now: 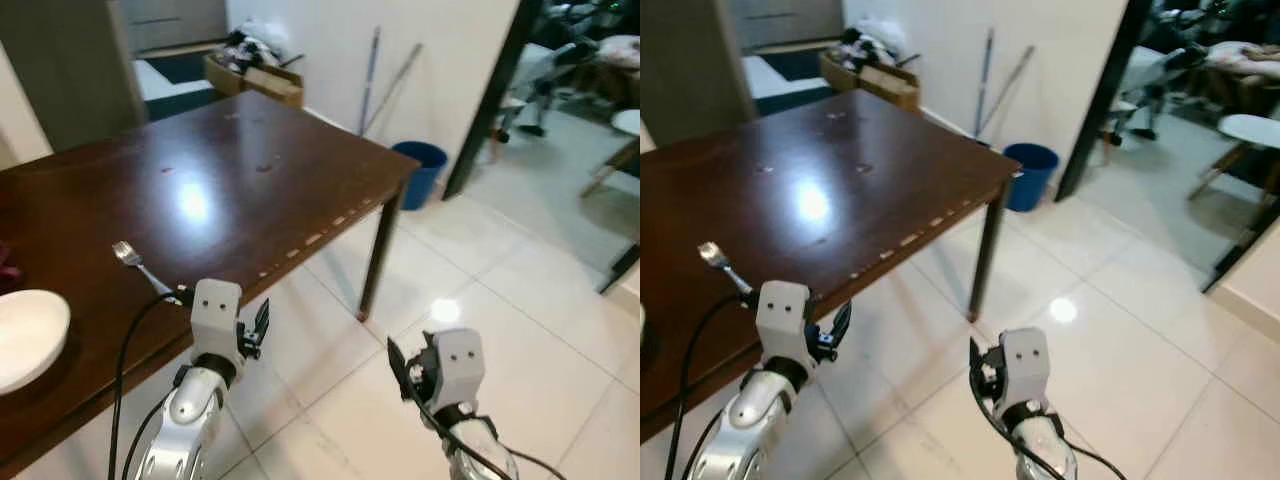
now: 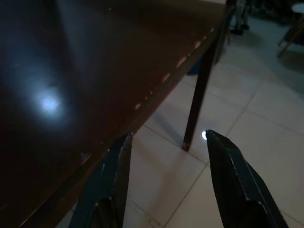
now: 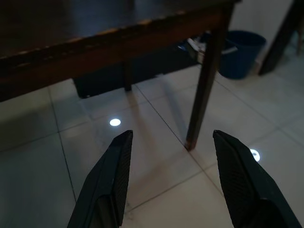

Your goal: Setting the table

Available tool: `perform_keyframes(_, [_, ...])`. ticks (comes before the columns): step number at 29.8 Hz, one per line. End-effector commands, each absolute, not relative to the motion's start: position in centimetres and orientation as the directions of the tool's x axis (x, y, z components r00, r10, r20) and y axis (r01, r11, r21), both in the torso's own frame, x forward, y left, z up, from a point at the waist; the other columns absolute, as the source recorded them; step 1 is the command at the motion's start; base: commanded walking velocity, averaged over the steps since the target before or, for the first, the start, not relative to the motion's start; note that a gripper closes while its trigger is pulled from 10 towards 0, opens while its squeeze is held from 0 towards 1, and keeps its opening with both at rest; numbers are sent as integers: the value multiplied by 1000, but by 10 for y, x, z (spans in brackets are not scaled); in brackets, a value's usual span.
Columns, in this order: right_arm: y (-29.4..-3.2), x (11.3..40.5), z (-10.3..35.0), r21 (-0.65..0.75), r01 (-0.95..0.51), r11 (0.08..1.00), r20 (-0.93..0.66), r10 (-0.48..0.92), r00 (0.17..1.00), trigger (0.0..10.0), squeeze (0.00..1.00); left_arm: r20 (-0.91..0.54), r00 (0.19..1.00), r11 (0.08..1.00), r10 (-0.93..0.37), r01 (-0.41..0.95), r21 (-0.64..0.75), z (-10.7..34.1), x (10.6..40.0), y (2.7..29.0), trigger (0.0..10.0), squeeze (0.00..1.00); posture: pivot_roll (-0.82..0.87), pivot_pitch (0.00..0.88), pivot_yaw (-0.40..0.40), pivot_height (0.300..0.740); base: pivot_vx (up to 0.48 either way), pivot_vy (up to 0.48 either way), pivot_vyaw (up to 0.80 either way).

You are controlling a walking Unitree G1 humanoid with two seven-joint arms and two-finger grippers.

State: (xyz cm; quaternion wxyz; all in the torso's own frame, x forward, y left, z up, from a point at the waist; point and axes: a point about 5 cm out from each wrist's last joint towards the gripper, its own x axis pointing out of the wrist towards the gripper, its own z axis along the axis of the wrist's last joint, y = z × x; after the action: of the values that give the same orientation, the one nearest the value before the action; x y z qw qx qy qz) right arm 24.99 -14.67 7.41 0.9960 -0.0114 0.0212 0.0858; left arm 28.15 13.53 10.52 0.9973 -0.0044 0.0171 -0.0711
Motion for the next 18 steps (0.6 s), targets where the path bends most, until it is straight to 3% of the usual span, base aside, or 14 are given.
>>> perform_keyframes(1, [-146,249,70,-11,-175,984,-63,174,983,10000,0,-63,988,990,-141,141,-12,99,281,136,10000,0,-143,0,73,740,0,0,-788])
perform_keyframes(16, [-146,249,71,-13,-173,985,-62,172,983,10000,0,-55,989,990,-141,140,-8,99,281,136,10000,0,-143,0,74,740,0,0,-793])
perform_keyframes(18, [-147,249,71,-15,-172,985,-59,171,984,10000,0,-52,989,991,-136,136,1,99,281,136,10000,0,-144,0,74,740,337,0,-800])
